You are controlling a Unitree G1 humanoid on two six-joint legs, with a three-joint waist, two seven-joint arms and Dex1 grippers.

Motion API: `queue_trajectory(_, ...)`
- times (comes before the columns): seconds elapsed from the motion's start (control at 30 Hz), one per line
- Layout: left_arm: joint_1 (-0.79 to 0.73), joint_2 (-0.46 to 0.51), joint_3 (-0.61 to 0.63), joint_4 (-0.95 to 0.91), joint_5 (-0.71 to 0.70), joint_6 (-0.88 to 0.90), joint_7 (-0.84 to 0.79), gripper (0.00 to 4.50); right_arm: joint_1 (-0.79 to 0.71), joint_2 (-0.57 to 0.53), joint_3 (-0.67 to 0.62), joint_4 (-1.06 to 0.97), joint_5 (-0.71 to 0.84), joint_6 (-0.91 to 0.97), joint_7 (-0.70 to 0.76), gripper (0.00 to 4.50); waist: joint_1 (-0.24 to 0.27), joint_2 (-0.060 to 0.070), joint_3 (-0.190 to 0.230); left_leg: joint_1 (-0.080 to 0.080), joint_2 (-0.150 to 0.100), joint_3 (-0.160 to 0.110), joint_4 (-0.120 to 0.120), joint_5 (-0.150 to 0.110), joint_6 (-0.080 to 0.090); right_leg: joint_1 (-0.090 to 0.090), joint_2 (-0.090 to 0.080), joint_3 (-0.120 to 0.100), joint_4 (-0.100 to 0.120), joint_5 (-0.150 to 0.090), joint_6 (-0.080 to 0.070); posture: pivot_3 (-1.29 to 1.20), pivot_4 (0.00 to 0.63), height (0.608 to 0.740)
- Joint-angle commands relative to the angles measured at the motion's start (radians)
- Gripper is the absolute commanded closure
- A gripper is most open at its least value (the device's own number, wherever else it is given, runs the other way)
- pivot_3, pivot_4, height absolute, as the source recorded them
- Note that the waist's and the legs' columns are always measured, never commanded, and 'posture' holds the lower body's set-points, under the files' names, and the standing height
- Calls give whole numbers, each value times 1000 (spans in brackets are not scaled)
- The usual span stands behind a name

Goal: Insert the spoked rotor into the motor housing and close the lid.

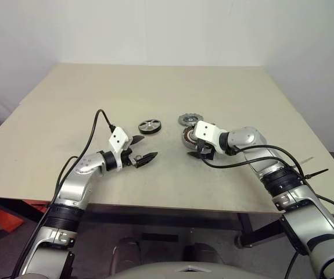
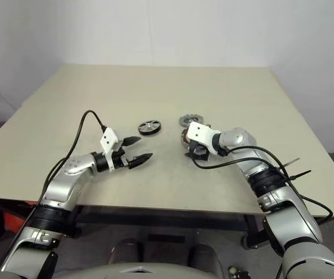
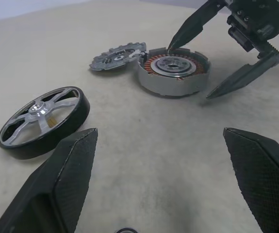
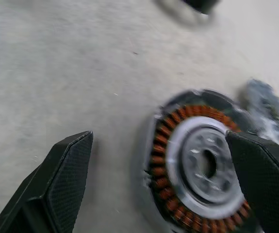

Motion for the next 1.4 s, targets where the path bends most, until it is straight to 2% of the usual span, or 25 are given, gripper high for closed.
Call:
queue_trajectory(0.03, 11, -1, 5, -61, 2, -10, 22, 155, -50, 3, 4, 44, 2, 26, 58, 0, 0, 0, 0, 0, 0, 0, 0, 0, 0, 0, 0, 0, 0, 0, 0, 0, 0, 740)
queue_trajectory(0.17, 24, 4, 9, -82, 0, -5, 33, 155, -69, 5, 3, 102, -9, 65, 87, 0, 2, 0, 0, 1, 1, 0, 2, 0, 0, 1, 0, 0, 1, 0, 0, 0, 0, 740)
queue_trajectory(0.33, 32, -4, -4, -93, 2, -3, 41, 155, -115, 14, -10, 171, -23, 48, 68, 0, 3, 0, 0, 9, 1, 0, 3, 0, 0, 10, 0, 0, 1, 0, 0, 0, 0, 740)
queue_trajectory(0.47, 33, -16, -16, -95, 2, -3, 44, 155, -128, -3, -28, 155, -12, 39, 91, 0, 3, 0, 0, 12, 1, 0, 3, 0, 0, 12, -1, 0, 1, 0, 0, 0, 0, 740)
queue_trajectory(0.7, 34, -17, -21, -95, 2, -4, 42, 155, -144, -25, -29, 168, -23, 26, 108, 0, 0, 0, 0, 11, 1, 0, 2, 0, 1, 10, 0, 0, 0, 0, -1, 0, 0, 740)
queue_trajectory(1.4, 42, -18, -21, -98, 7, 6, 63, 155, -223, 16, -6, 260, -73, -51, 152, 0, 1, 0, 0, 8, 2, 1, 2, -1, 1, 7, 1, 0, 0, 0, -1, 0, 0, 740)
